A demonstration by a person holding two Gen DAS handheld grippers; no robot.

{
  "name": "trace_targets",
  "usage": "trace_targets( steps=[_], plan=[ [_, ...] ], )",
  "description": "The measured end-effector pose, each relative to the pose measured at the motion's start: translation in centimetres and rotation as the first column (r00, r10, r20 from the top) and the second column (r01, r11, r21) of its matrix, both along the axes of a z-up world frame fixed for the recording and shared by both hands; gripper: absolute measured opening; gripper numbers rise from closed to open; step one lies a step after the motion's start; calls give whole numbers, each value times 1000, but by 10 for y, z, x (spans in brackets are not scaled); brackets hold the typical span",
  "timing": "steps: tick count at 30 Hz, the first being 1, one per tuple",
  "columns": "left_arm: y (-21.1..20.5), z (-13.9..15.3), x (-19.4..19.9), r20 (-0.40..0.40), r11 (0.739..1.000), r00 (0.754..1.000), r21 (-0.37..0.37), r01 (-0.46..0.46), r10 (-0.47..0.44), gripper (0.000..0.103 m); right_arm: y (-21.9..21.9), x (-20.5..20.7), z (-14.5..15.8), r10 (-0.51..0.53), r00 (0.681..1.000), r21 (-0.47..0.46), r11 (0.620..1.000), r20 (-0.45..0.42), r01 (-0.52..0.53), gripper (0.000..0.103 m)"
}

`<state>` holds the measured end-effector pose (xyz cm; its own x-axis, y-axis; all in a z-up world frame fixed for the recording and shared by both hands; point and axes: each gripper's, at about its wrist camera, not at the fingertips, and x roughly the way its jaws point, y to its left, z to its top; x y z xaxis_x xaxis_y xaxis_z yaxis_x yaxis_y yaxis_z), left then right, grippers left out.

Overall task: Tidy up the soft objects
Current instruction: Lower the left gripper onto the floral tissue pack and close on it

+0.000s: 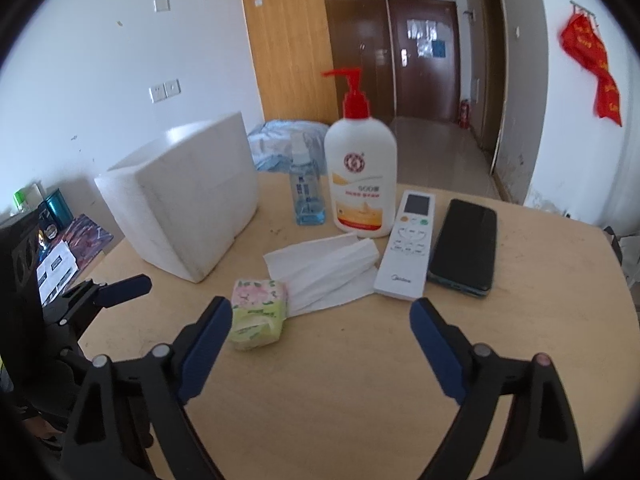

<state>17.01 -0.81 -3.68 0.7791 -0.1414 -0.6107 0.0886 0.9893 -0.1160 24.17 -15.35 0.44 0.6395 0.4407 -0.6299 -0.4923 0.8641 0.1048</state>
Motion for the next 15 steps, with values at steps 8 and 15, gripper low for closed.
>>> trace_targets(
  steps=[8, 15],
  plan=[
    [-1, -22, 34, -125, 1000, 992, -17, 2, -4, 102, -2, 19, -14, 20, 998, 18, 1000, -53, -20, 87],
    [-4, -37, 49, -192, 1000, 981, -25, 6, -10, 91, -2, 15, -14, 48, 997, 41, 998, -54, -45, 87]
  ],
)
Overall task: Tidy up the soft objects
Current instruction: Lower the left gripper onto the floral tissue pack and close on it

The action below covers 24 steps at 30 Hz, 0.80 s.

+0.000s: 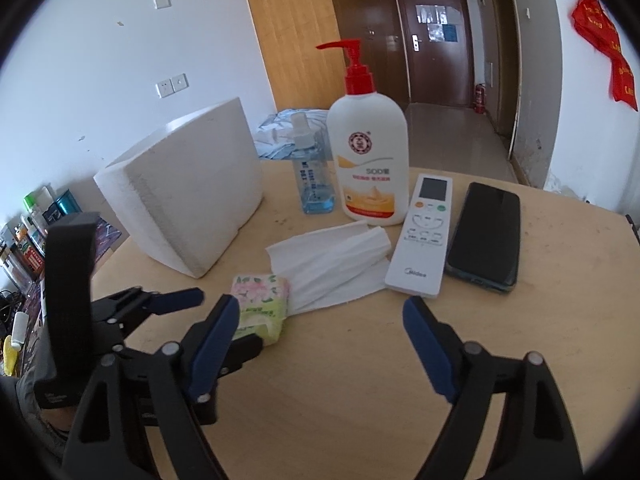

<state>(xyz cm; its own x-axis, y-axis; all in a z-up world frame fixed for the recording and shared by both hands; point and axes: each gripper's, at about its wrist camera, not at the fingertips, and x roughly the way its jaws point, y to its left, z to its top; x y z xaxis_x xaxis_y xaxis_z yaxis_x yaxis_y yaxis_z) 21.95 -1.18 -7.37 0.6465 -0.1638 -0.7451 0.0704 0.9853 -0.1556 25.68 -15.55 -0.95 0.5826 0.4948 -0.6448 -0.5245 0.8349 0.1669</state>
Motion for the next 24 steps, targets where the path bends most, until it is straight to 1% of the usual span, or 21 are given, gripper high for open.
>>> trace_targets(
  steps=[4, 6, 7, 10, 13, 21, 22, 23, 24],
  plan=[
    [-1, -6, 1, -28, 1000, 1000, 7, 1, -1, 84, 0, -1, 0, 12, 1000, 7, 1000, 1, -12, 87],
    [-1, -9, 4, -46, 1000, 999, -4, 7, -7, 81, 0, -1, -1, 17, 1000, 10, 1000, -3, -17, 87],
    [-2, -11, 4, -49, 1000, 999, -5, 7, -7, 77, 0, 0, -2, 17, 1000, 8, 1000, -5, -17, 87],
    [-3, -13, 6, -57, 1000, 998, 5, 7, -6, 74, 0, 0, -3, 17, 1000, 4, 1000, -9, -17, 87],
    [-5, -13, 5, -53, 1000, 999, 10, 9, -9, 69, 0, -1, -3, 20, 1000, 6, 1000, -4, -20, 87],
    [-5, -13, 6, -37, 1000, 999, 19, 9, -9, 49, 2, -1, -5, 25, 1000, -2, 1000, -8, -25, 87],
    [-4, -14, 7, -34, 1000, 999, 25, 8, -8, 43, 2, -1, -5, 25, 1000, -4, 1000, -8, -25, 87],
    [-4, -13, 7, -32, 999, 999, 32, 7, -6, 40, 2, -1, -6, 23, 1000, -5, 1000, -9, -23, 87],
    [-3, -13, 6, -28, 1000, 1000, 30, 7, -7, 39, 2, 0, -6, 24, 1000, -6, 1000, -11, -24, 87]
  ],
)
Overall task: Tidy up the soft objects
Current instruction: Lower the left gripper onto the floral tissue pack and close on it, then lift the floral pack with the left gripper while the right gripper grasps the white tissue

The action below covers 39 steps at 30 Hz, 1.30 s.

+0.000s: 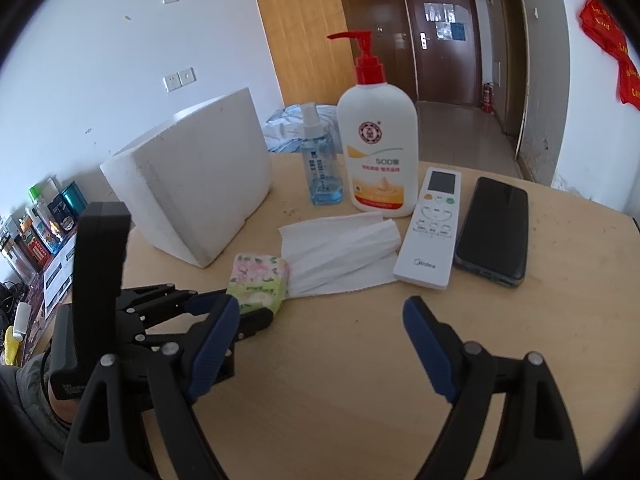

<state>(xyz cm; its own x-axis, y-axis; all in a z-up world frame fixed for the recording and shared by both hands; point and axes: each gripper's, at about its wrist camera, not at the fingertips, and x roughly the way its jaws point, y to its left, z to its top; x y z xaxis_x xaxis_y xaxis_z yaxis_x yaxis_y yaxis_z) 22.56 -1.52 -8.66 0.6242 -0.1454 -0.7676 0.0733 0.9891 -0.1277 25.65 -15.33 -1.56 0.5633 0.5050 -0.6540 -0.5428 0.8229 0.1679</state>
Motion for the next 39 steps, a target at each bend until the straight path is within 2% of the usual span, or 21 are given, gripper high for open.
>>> trace_targets(
  steps=[5, 8, 19, 39],
  plan=[
    [1, 4, -4, 27, 1000, 1000, -3, 10, -10, 24, 1, 0, -2, 4, 1000, -4, 1000, -9, -4, 87],
    [0, 10, -9, 60, 1000, 998, 10, 15, -16, 22, 2, 0, -4, 8, 1000, -5, 1000, -12, -8, 87],
    [3, 28, -28, 137, 1000, 990, 25, 15, -19, 21, 13, 0, -3, 25, 1000, -15, 1000, -7, -25, 87],
    [28, 35, -45, 158, 1000, 987, 16, -21, 18, 21, 56, 24, -16, 43, 999, -119, 992, 2, -43, 87]
  ],
)
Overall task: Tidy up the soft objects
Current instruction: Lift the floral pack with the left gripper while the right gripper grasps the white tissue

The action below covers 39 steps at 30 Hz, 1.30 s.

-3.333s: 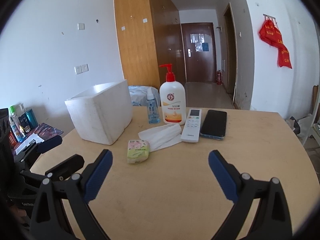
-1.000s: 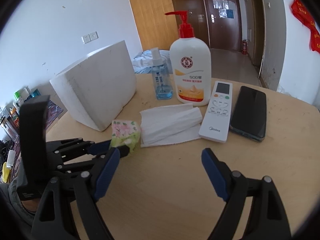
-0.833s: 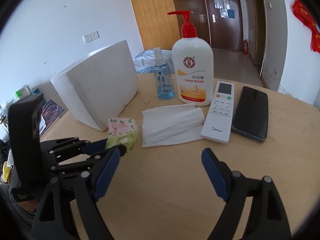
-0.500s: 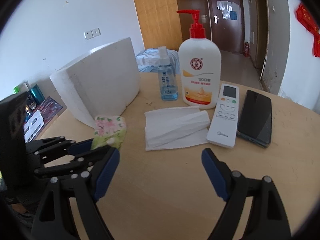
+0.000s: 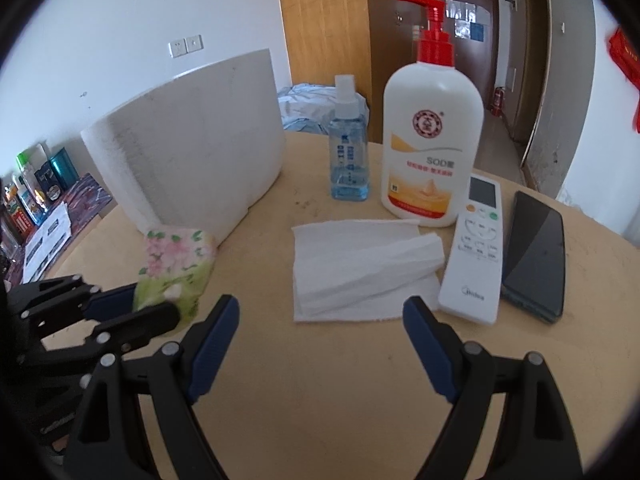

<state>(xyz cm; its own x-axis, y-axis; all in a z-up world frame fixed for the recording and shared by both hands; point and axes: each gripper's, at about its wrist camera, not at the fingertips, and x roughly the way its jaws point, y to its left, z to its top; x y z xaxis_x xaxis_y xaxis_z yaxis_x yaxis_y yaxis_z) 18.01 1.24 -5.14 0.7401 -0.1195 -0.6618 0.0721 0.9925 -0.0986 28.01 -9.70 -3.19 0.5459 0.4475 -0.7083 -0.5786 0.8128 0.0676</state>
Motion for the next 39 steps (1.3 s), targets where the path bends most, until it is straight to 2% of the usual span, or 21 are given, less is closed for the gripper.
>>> trace_targets(
  steps=[7, 20, 24, 26, 32, 33, 35, 37, 38, 39],
  plan=[
    [6, -2, 0, 1, 1000, 1000, -15, -2, 2, 21, 11, 25, -13, -19, 999, -6, 1000, -46, 19, 87],
    [14, -3, 0, -3, 999, 1000, -47, 26, -26, 21, 18, 43, -31, -39, 997, -67, 997, -69, 35, 84],
    [19, -1, 0, 4, 998, 999, -56, 32, -32, 21, 20, 47, -37, -40, 996, -92, 995, -86, 32, 77],
    [22, -1, -1, 8, 998, 999, -59, 32, -32, 21, 22, 47, -37, -44, 997, -113, 993, -67, 36, 73],
    [24, -2, -2, 1, 998, 1000, -63, 27, -27, 21, 25, 35, -36, -41, 998, -156, 987, -41, 34, 71],
    [25, -2, -3, 1, 998, 1000, -63, 27, -27, 21, 24, 34, -36, -47, 998, -156, 987, -43, 39, 69],
    [23, -2, -3, 3, 998, 1000, -56, 25, -25, 21, 23, 32, -33, -55, 998, -160, 986, -41, 48, 57],
    [22, -1, -3, 4, 998, 1000, -57, 23, -23, 21, 20, 34, -32, -60, 997, -159, 986, -42, 53, 34],
    [22, -1, -3, 3, 998, 1000, -58, 22, -22, 21, 19, 33, -32, -65, 997, -163, 985, -38, 58, 27],
    [22, 0, -4, 5, 998, 1000, -58, 19, -19, 21, 18, 31, -31, -65, 997, -174, 983, -32, 59, 10]
  ],
)
